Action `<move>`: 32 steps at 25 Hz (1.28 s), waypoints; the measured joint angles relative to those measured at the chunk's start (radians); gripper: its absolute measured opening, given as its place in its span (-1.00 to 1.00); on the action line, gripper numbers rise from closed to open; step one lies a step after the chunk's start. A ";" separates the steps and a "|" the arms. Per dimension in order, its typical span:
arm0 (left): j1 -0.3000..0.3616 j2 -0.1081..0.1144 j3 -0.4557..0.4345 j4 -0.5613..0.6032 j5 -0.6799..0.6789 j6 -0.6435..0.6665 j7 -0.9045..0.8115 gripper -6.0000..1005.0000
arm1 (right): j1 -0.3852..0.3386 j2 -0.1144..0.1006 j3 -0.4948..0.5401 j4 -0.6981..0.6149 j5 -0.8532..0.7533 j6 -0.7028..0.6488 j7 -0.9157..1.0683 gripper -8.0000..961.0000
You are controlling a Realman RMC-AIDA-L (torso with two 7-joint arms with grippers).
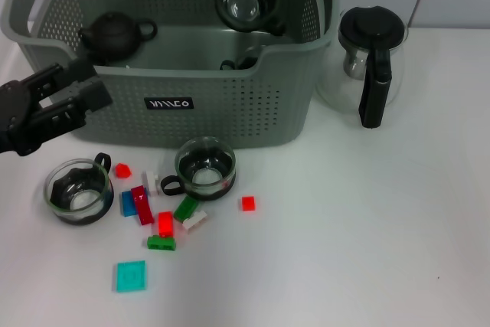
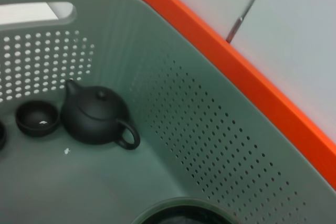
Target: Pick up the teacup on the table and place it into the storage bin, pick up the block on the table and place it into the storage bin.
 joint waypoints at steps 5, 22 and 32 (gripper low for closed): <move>0.003 -0.001 -0.002 0.000 0.001 0.002 0.004 0.58 | 0.002 0.002 -0.001 0.037 0.007 0.038 -0.001 -0.87; 0.001 -0.003 0.003 0.000 -0.005 -0.001 0.006 0.58 | -0.001 0.005 -0.067 0.080 0.037 0.090 -0.004 -0.83; 0.000 -0.003 0.003 0.000 -0.005 -0.001 0.006 0.58 | -0.001 0.007 -0.084 0.080 0.037 0.084 -0.004 -0.75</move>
